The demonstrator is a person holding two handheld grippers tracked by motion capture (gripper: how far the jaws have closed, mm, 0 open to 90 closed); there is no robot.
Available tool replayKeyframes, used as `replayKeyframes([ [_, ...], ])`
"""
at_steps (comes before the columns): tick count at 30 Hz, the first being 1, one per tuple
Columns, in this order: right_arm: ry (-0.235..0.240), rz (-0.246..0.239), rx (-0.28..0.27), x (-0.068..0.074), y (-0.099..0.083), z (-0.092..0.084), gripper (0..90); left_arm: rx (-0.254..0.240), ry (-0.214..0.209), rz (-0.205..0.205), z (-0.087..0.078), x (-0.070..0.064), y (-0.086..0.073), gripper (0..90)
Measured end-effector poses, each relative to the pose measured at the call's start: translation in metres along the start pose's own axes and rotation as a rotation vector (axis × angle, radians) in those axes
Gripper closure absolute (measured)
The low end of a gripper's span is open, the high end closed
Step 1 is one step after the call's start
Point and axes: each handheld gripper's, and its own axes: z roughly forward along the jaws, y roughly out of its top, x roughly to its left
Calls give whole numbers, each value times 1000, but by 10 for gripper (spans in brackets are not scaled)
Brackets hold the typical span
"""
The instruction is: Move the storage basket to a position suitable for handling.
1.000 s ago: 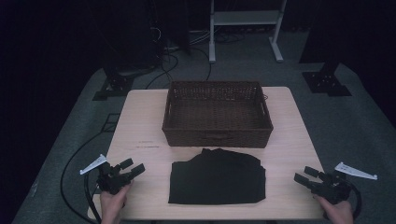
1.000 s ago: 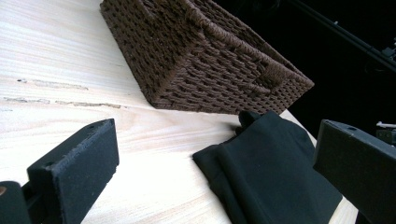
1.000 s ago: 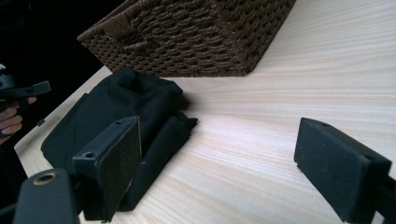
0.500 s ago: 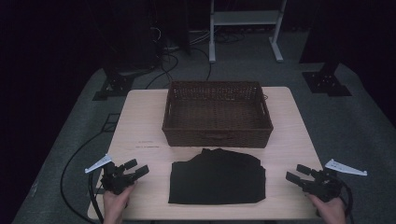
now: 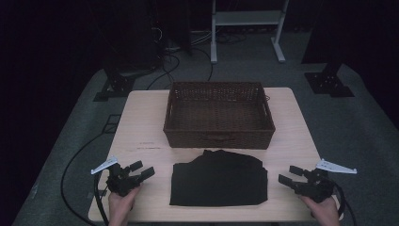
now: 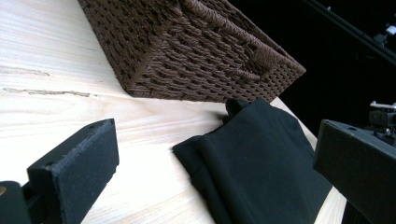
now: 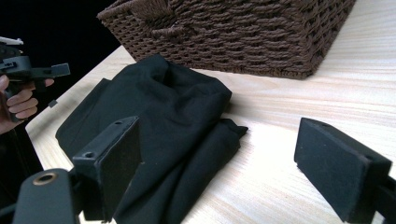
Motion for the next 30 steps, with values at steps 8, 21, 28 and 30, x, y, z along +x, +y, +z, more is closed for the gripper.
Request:
replayKeyframes([
  [8, -1, 29, 20, 1, 0, 7, 144, 3, 33, -50, 8, -8, -8, 0],
  [21, -1, 80, 100, 3, -3, 28, 144, 96, 43, -73, 32, -24, -19, 0],
  [28, 19, 103, 129, 8, -6, 40, 145, 122, 43, -116, 40, -29, -29, 0],
  [30, 20, 102, 134, 9, -6, 42, 145, 129, 42, -121, 42, -30, -30, 0],
])
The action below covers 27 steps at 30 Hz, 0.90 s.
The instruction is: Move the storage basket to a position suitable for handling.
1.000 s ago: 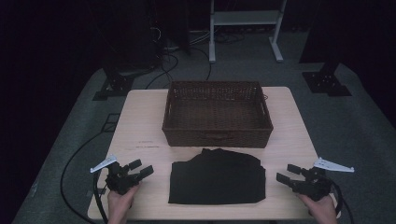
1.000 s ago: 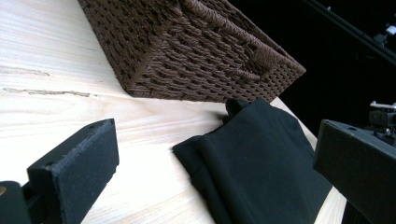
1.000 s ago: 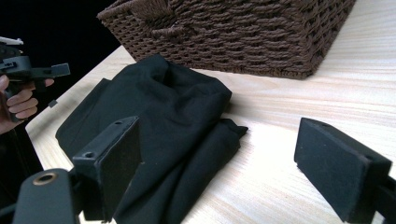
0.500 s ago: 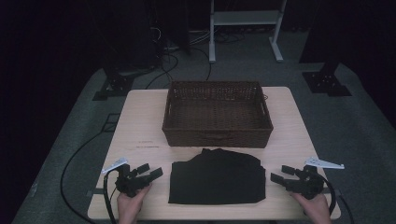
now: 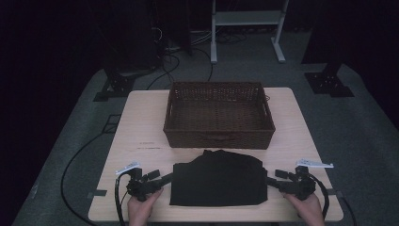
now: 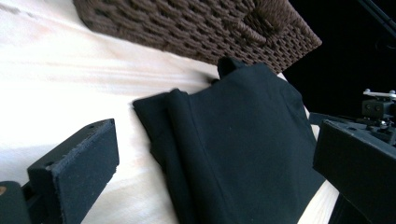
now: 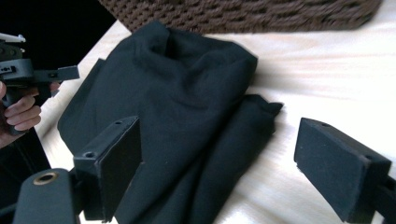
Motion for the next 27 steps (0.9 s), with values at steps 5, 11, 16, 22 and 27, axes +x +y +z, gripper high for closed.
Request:
replayKeyframes([
  [5, -5, 24, 26, 1, -2, 6, 148, 34, -10, -24, 9, -2, -7, 0],
  [11, -13, 45, 52, -1, -5, 10, 149, 80, 0, -33, 19, -5, -13, 24],
  [16, -14, 41, 90, 2, -7, 17, 164, 101, 25, -15, 26, -10, -18, 25],
  [22, -1, 36, 94, 9, -7, 25, 166, 112, 11, 2, 33, -15, -20, 27],
  [27, -5, 63, 90, 10, -7, 27, 171, 119, -1, 6, 38, -18, -21, 34],
])
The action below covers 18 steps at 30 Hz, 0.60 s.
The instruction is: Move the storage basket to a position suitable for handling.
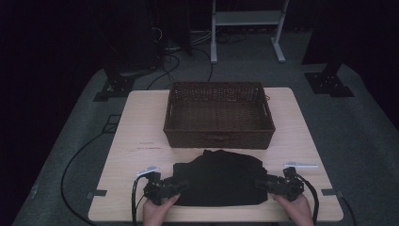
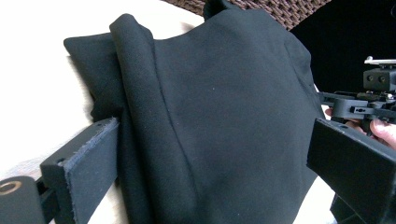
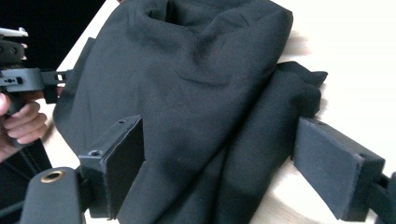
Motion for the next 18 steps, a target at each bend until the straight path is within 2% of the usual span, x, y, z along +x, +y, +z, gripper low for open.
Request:
replayKeyframes([
  [3, 16, 43, 6, -2, 1, -1, 196, 9, -2, 5, 2, -1, 1, 39],
  [10, 25, 59, 14, 1, 2, 3, 201, 28, -25, -5, 10, -5, 2, 70],
  [18, 83, 63, 40, 11, 4, 18, 221, 57, -45, -16, 17, -6, 5, 161],
])
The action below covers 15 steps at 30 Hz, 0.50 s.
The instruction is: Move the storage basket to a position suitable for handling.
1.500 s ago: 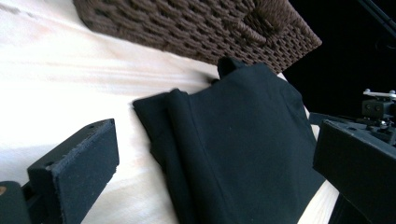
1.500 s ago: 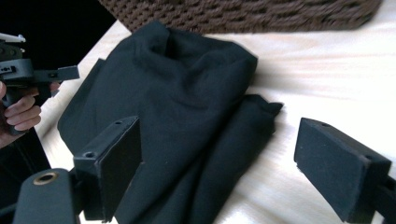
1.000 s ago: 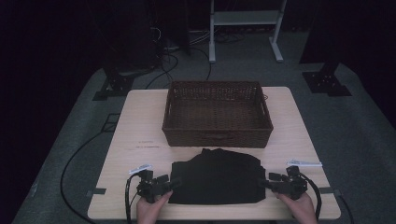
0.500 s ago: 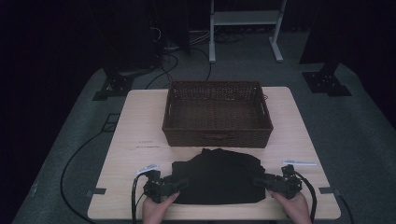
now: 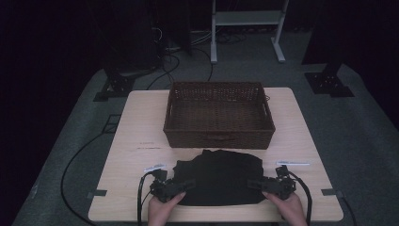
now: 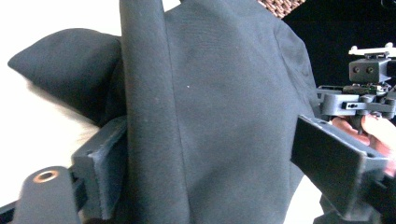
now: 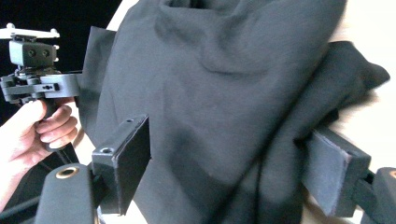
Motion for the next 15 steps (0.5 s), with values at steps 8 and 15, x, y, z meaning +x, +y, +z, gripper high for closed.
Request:
replayKeyframes([
  [8, 35, 13, 26, 3, 1, 13, 414, 35, -15, -4, 10, 0, 5, 285],
  [15, 50, 53, 35, -1, -1, 16, 595, 49, -24, -9, 9, 6, 4, 476],
])
